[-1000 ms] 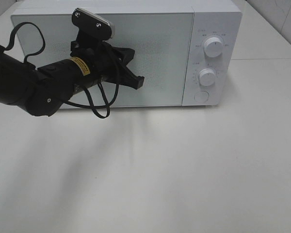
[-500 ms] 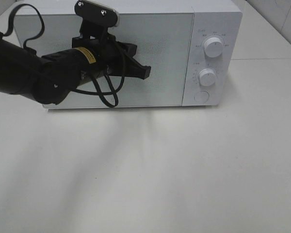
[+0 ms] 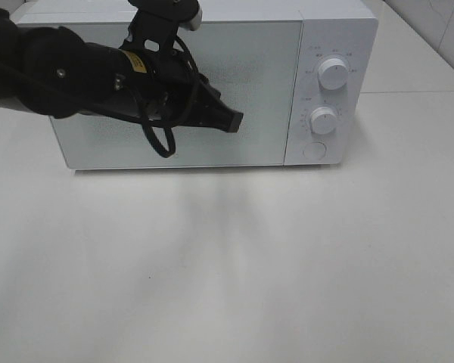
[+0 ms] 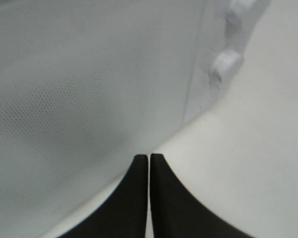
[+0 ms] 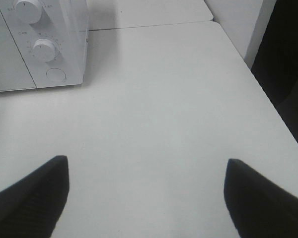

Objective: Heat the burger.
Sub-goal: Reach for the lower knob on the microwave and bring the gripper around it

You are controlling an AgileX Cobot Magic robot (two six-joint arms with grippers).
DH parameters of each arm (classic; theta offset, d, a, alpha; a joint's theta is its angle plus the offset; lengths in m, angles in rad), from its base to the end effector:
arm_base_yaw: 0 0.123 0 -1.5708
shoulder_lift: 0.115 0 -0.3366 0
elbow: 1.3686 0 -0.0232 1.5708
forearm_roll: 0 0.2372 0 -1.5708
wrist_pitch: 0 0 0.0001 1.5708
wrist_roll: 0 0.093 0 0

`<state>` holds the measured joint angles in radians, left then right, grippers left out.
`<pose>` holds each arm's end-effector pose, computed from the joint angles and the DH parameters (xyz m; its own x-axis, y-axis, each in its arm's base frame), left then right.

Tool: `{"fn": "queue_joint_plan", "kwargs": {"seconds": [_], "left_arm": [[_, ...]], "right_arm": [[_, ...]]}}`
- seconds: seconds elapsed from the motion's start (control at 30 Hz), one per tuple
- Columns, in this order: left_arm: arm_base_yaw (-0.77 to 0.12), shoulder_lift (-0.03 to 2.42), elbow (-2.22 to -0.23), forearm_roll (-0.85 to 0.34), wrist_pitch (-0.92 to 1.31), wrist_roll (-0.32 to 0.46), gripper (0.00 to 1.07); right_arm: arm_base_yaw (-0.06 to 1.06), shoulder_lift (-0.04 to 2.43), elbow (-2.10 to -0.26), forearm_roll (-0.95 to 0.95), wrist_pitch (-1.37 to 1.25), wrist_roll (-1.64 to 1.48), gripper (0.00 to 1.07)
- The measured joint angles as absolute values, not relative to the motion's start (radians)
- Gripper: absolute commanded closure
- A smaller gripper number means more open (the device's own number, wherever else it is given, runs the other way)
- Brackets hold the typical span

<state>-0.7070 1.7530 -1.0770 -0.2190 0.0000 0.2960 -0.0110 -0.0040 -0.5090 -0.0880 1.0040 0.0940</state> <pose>0.2935 -0.2507 0.2807 -0.3710 0.4182 -0.8291 0.6801 0.7303 0.0640 -0.0667 -0.0062 0.2770 -0.3872 0.0508 -0.9206 0.0974 0.9952 0.0139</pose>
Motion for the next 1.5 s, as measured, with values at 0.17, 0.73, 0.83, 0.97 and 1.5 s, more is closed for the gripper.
{"fn": "queue_joint_plan", "kwargs": {"seconds": [0.17, 0.73, 0.83, 0.97, 1.5], "left_arm": [[-0.708, 1.655, -1.077, -0.221, 0.312, 0.302, 1.06], [-0.644, 1.389, -1.078, -0.086, 0.853, 0.058, 0.01], [-0.638, 1.387, -1.078, -0.027, 0.903, 0.000, 0.01], [-0.616, 1.371, -1.078, -0.014, 0.950, -0.014, 0.01], [-0.206, 1.257, -1.062, -0.006, 1.109, 0.160, 0.02]], "right_arm": [[-0.011, -0.004, -0.509, -0.088, 1.004, 0.094, 0.32], [-0.011, -0.004, -0.509, -0.088, 1.004, 0.094, 0.32], [-0.011, -0.004, -0.509, -0.088, 1.004, 0.094, 0.32], [-0.011, -0.004, -0.509, -0.088, 1.004, 0.094, 0.32], [-0.011, -0.004, -0.509, -0.088, 1.004, 0.094, 0.32]]}}
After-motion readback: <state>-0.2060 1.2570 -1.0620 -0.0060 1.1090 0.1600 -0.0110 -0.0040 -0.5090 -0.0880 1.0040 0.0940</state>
